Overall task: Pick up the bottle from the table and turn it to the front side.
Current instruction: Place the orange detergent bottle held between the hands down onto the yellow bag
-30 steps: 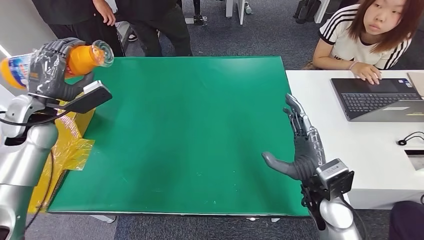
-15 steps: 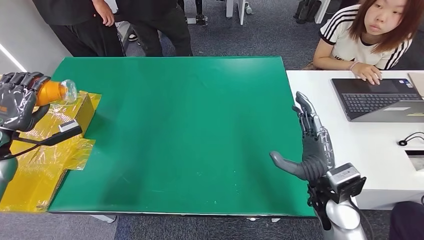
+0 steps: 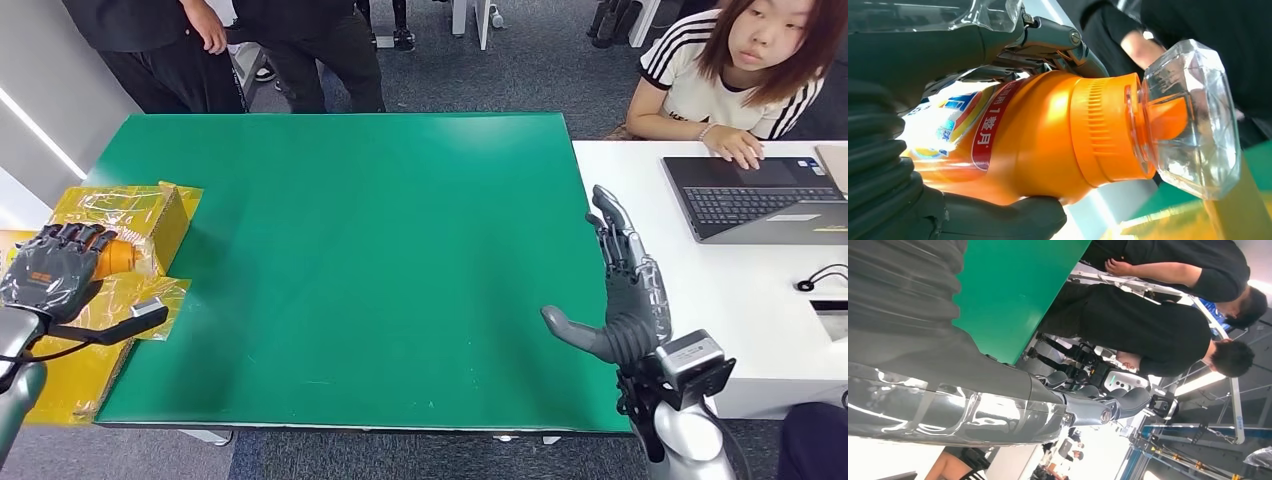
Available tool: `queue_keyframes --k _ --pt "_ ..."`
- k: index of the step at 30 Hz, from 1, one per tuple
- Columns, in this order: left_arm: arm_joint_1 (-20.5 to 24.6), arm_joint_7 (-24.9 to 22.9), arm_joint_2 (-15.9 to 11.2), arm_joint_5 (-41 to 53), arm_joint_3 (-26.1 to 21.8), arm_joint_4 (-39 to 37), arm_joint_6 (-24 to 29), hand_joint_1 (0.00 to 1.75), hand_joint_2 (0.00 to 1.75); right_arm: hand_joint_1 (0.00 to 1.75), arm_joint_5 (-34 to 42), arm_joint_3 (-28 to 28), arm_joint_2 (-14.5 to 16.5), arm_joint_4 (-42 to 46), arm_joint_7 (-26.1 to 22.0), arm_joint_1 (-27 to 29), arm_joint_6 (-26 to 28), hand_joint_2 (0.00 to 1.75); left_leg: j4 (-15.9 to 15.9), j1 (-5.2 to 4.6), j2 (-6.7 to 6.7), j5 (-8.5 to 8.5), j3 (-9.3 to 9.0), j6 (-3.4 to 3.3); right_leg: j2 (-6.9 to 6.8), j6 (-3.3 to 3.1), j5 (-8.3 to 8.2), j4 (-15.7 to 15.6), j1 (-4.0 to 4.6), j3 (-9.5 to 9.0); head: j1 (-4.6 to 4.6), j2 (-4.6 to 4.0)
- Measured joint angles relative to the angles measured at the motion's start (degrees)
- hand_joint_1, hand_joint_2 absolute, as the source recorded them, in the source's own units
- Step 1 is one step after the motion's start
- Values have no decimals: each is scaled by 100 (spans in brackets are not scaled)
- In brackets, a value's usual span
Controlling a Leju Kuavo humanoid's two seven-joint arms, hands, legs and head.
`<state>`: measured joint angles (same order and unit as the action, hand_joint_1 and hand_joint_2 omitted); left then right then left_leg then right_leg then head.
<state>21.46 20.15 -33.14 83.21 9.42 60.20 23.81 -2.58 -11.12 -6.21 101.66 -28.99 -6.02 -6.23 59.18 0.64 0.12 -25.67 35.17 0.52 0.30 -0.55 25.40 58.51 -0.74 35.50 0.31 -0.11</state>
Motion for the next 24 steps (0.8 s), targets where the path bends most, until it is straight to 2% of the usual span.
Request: queue_keyframes --k 6,11,24 --pt "132 157 414 87 188 -717 248 175 175 0 -38 -21 0 36 65 -47 20 175 1 0 -5 0 1 0 -4 0 0 -2 0 0 1 0" --pt "528 340 708 44 538 -1382 284 175 175 0 -68 -37 2 150 79 -3 108 175 2 0 -9 1 1 -1 -10 -1 -3 -2 0 -2 -1 0" --pt "1469 374 1398 58 1123 -2822 105 175 175 0 -260 -99 26 223 31 26 97 175 3 1 -9 2 1 -1 -10 -1 -5 -1 0 -2 0 0"
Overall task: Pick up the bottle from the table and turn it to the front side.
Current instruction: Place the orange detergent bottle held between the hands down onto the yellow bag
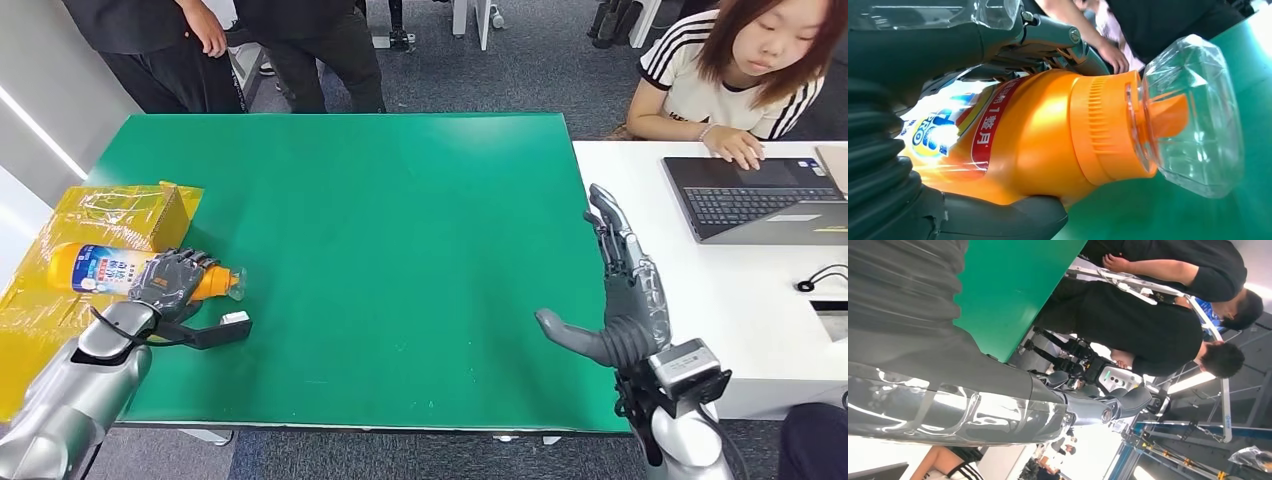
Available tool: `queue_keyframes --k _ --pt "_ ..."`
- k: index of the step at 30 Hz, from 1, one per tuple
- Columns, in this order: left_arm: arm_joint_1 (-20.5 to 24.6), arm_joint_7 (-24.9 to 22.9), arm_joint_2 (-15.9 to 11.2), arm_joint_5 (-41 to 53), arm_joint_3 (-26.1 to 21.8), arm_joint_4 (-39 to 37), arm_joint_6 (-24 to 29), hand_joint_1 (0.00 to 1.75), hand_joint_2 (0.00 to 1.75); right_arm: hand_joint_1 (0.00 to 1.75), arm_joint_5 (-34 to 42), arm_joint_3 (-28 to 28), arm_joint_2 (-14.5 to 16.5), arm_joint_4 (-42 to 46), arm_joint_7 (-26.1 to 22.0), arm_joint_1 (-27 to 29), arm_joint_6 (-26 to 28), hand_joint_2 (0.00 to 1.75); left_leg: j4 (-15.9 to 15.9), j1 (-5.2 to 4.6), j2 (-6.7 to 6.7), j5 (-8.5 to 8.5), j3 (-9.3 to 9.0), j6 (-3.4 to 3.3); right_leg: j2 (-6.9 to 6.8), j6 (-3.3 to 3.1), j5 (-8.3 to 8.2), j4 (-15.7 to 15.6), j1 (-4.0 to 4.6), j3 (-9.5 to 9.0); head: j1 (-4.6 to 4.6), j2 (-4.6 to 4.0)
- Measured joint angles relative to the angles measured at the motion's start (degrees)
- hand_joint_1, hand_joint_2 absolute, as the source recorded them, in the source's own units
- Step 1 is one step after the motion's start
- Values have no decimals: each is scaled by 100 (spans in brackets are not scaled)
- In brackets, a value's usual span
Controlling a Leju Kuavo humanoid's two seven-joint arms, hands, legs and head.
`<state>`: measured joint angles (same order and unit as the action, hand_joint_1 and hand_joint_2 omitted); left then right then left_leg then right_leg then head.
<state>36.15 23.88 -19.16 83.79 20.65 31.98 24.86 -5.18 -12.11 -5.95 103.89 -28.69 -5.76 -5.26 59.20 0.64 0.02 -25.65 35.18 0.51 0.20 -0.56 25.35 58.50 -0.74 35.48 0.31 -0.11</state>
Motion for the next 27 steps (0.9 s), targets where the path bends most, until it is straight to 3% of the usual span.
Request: queue_keyframes --k 1,5,18,27 --pt "70 -12 47 -7 26 -90 -57 169 175 0 -10 -3 1 0 4 -7 1 175 0 0 0 0 0 0 0 0 0 0 0 0 0 0" --pt "311 -148 186 -62 85 -392 -384 0 175 0 -48 -7 3 4 -15 23 54 175 1 0 0 0 -2 0 0 1 -1 1 0 -1 0 0" --pt "621 -362 343 -150 114 -766 -967 0 175 0 -94 -7 -2 228 -68 456 232 175 0 0 2 0 -2 0 2 0 -1 1 0 0 1 0" --pt "692 -323 470 -340 119 -853 -952 0 175 0 -100 -4 -2 332 16 483 242 175 1 0 1 0 -2 0 2 1 -1 1 0 0 0 0"
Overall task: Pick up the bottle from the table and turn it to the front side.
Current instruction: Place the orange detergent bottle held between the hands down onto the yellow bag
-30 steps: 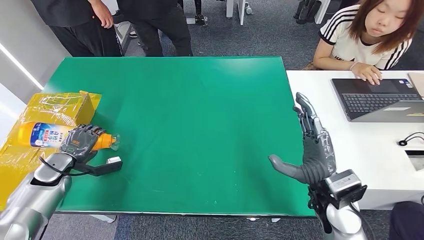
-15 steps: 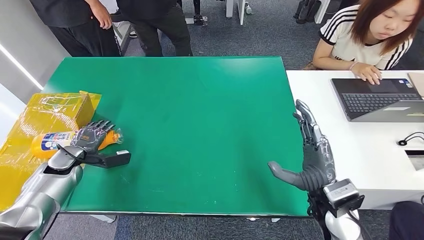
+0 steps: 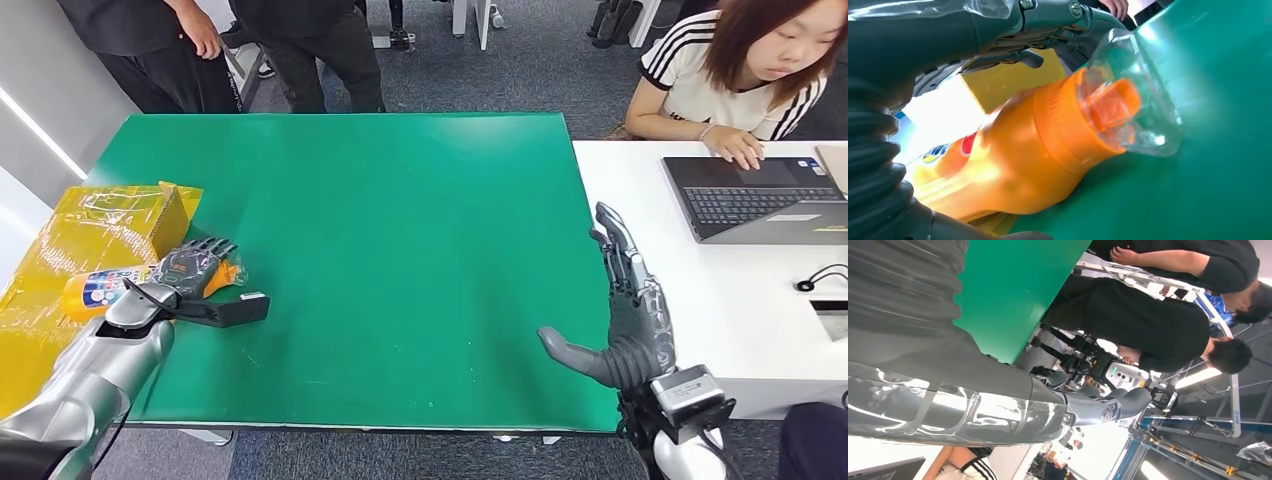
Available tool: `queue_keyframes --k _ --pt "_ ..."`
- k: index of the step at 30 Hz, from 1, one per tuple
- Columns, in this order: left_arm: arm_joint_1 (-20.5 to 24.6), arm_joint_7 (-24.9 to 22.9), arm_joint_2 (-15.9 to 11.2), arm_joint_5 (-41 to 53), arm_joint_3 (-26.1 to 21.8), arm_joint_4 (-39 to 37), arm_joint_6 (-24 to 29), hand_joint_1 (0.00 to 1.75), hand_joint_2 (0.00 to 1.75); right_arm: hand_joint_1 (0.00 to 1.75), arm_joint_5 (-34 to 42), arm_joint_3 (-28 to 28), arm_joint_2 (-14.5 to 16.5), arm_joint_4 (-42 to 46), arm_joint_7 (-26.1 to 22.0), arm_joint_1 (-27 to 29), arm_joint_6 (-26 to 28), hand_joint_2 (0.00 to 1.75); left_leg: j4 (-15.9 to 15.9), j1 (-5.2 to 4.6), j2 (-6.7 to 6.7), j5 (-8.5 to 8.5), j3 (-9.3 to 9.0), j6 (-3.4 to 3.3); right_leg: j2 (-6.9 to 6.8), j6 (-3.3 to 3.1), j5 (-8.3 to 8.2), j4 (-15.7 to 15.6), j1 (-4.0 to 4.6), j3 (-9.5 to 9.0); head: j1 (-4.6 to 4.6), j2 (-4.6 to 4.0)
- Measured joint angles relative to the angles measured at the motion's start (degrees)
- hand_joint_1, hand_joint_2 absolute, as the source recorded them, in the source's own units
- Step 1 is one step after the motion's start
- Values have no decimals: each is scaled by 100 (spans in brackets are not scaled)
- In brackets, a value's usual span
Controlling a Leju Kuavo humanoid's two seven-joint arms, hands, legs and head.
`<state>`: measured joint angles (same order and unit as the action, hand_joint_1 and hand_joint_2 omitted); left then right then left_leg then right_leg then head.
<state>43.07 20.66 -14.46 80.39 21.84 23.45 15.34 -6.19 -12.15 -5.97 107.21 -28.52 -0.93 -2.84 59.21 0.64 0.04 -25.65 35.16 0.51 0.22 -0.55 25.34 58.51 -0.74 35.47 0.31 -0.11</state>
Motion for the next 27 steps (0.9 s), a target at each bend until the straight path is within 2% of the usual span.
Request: queue_keyframes --k 3,7,10,13,16,21,25,27 --pt "-22 180 84 -448 -15 -2 291 0 175 0 1 19 0 0 34 20 -12 175 0 0 -2 0 1 0 -1 0 0 0 0 0 0 0" --pt "-294 800 398 -1839 -229 261 1310 0 175 0 15 34 2 -5 134 0 -41 175 0 -3 -2 -1 2 -1 -3 1 0 -1 -2 -2 0 0" --pt "-852 1522 690 -3597 -474 1108 2000 0 175 0 46 25 17 -51 215 -66 10 175 0 -5 5 -5 0 -4 4 1 0 -3 -4 -4 0 0" --pt "-1597 1885 949 -5117 -610 2453 2377 0 175 0 88 -10 43 -156 219 -109 110 175 0 -5 9 -13 0 -14 6 5 3 -7 -4 -4 0 0" --pt "-2064 1925 1085 -5316 -657 3273 2460 0 175 0 100 -50 59 -242 201 -146 158 175 0 -4 2 -14 3 -15 -2 8 7 -7 -4 -4 0 0" --pt "-2190 1933 1113 -5333 -671 3505 2461 0 175 0 104 -70 62 -268 195 -161 172 175 0 -3 1 -14 3 -15 -3 8 8 -7 -4 -4 0 0" --pt "-2800 1936 1598 -6037 -801 5368 2399 0 175 0 186 -212 93 -437 109 -195 349 175 0 -2 -10 -13 5 -15 -18 10 10 -8 -2 -6 0 0" --pt "-2820 1794 1770 -6592 -750 5682 1963 0 175 0 207 -271 127 -476 51 -163 444 175 1 -3 -12 -13 4 -16 -21 11 10 -9 -3 -8 1 0"
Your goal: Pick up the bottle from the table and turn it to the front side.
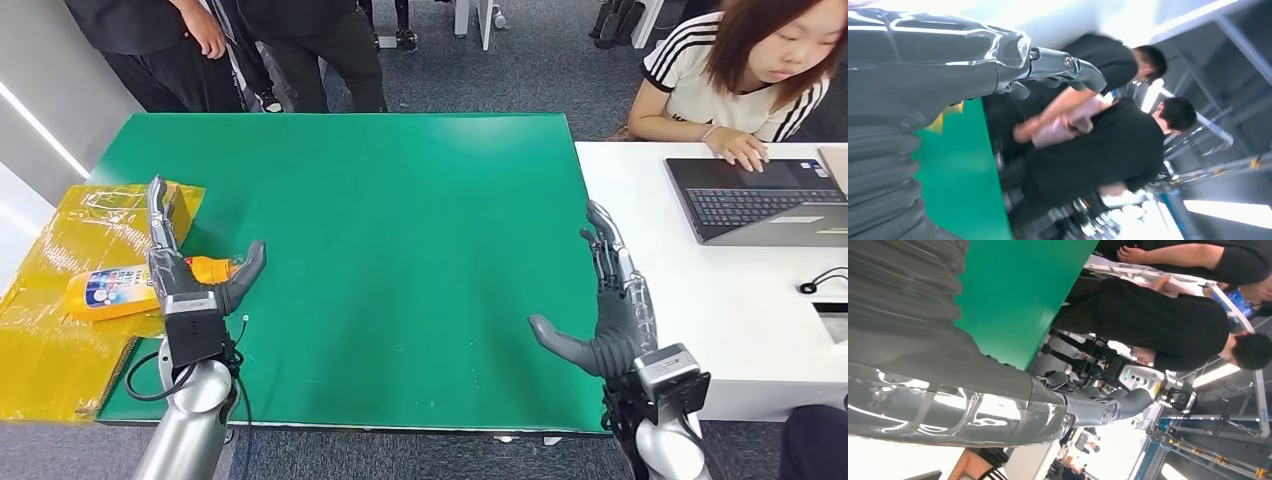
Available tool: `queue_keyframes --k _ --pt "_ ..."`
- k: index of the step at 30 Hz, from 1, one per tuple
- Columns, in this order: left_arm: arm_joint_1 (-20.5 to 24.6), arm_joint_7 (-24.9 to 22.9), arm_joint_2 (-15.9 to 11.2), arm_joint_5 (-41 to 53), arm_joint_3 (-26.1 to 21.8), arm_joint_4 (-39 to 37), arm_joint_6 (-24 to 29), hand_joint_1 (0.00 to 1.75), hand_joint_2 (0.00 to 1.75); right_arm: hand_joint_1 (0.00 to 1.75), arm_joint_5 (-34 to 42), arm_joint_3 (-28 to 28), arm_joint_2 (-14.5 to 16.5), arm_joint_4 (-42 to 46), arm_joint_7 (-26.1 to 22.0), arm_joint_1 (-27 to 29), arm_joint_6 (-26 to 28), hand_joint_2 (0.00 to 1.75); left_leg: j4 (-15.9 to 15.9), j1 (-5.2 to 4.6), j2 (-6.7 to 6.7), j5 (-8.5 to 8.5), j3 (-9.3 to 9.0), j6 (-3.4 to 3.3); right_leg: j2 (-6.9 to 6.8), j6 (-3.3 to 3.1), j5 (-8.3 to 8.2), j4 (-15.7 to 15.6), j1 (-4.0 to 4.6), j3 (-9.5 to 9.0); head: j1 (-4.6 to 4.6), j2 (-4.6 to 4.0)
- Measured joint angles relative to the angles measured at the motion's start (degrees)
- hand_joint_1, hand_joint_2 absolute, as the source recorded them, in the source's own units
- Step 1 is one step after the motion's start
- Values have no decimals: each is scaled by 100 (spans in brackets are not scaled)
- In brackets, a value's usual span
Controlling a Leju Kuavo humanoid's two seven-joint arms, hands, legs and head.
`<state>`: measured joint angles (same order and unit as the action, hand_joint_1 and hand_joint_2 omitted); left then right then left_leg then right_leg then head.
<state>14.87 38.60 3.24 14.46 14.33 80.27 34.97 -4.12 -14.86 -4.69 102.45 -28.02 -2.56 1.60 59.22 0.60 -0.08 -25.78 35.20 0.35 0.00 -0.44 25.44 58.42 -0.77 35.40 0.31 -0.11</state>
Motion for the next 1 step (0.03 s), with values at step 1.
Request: queue_keyframes --k 1 --pt "5 -52 36 -185 19 52 -158 0 175 0 5 -14 11 -7 -14 12 25 175 0 0 0 0 0 0 0 0 0 0 0 0 0 0"
